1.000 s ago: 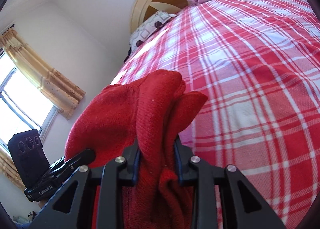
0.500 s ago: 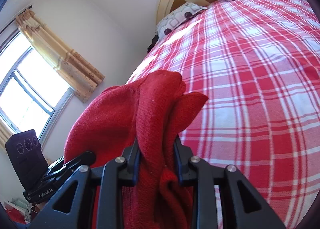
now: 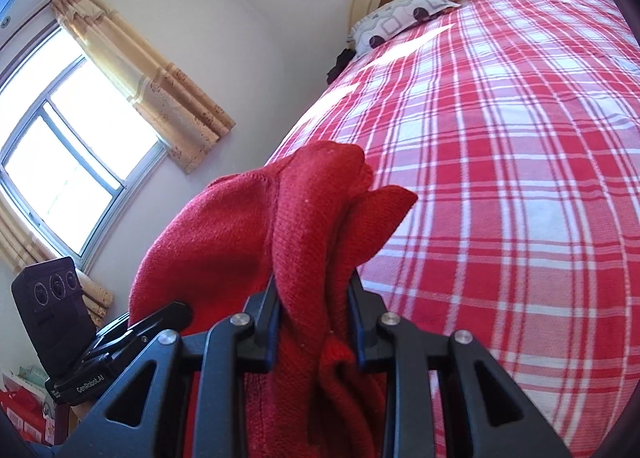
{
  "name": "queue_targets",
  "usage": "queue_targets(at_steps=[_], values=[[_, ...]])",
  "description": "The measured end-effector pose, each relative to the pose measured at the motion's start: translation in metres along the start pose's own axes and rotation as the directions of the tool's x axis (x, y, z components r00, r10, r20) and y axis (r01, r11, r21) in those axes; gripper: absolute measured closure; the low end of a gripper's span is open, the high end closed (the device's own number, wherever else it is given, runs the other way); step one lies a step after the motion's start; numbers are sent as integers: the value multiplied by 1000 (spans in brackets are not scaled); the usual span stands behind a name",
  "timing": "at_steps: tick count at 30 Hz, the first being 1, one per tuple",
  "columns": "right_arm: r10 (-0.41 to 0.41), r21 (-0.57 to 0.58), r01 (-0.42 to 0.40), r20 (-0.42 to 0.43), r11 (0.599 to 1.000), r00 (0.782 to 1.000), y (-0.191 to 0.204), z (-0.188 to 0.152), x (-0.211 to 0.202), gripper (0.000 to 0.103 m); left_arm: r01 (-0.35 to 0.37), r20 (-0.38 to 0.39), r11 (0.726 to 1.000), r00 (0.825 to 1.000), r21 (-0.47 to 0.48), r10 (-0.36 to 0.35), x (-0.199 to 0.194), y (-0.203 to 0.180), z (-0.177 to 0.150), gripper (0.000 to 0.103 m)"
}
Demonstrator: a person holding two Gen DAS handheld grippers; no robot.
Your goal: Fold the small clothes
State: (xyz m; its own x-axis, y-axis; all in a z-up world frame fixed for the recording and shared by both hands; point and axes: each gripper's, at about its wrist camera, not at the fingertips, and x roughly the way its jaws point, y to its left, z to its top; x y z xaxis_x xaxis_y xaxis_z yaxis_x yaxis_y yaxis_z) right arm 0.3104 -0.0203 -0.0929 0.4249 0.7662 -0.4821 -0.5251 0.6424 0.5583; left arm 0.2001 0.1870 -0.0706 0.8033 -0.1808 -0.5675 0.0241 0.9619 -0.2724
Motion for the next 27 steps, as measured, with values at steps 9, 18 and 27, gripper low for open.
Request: queue_targets(at_steps=[9, 18, 27], values=[[52, -29, -54, -51, 998, 997, 27, -7, 36, 73, -46, 9, 997, 999, -58, 46, -22, 33, -11, 67], [76, -53, -82, -106, 995, 991, 49, -15, 63, 73, -74, 5, 994, 997, -84, 74, -36, 52, -24, 67], [82, -61, -91, -137, 994, 987, 62, -24, 84, 73, -99, -5, 990, 995, -104, 99, -39, 73, -36, 67]])
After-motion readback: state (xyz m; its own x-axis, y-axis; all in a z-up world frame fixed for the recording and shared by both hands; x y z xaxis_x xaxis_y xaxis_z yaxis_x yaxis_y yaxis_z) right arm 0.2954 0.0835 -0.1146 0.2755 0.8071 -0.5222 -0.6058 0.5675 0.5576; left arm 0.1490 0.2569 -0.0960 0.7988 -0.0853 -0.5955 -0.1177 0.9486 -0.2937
